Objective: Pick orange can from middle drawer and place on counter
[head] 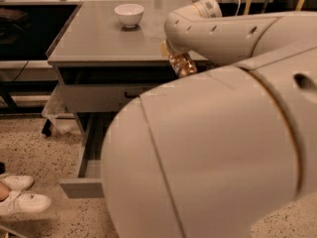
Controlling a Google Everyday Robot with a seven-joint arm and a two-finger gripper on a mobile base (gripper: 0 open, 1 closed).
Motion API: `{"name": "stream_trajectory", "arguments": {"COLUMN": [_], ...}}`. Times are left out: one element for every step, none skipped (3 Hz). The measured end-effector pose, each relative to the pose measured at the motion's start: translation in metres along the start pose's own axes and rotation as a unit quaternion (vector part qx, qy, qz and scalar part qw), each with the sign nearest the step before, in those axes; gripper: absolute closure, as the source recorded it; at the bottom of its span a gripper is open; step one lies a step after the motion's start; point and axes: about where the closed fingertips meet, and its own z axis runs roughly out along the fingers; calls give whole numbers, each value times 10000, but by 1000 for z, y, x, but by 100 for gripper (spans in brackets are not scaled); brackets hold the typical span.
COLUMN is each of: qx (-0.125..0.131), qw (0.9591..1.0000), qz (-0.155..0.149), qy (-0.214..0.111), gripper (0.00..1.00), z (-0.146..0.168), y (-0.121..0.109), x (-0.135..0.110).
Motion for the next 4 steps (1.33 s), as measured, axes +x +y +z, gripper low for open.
{"name": "stream_trajectory", "arguments": {"qx": [572,775,486,-130], "qw": [9969,9946,9966,9993], "qz": [375,390,167,0], "qy": [-401,-571,-639,-345], "gripper": [100,100,100,100], "z": [-22,-21,24,101], "y": [-45,-55,-33,3], "x": [-52,-89,-106,-73]}}
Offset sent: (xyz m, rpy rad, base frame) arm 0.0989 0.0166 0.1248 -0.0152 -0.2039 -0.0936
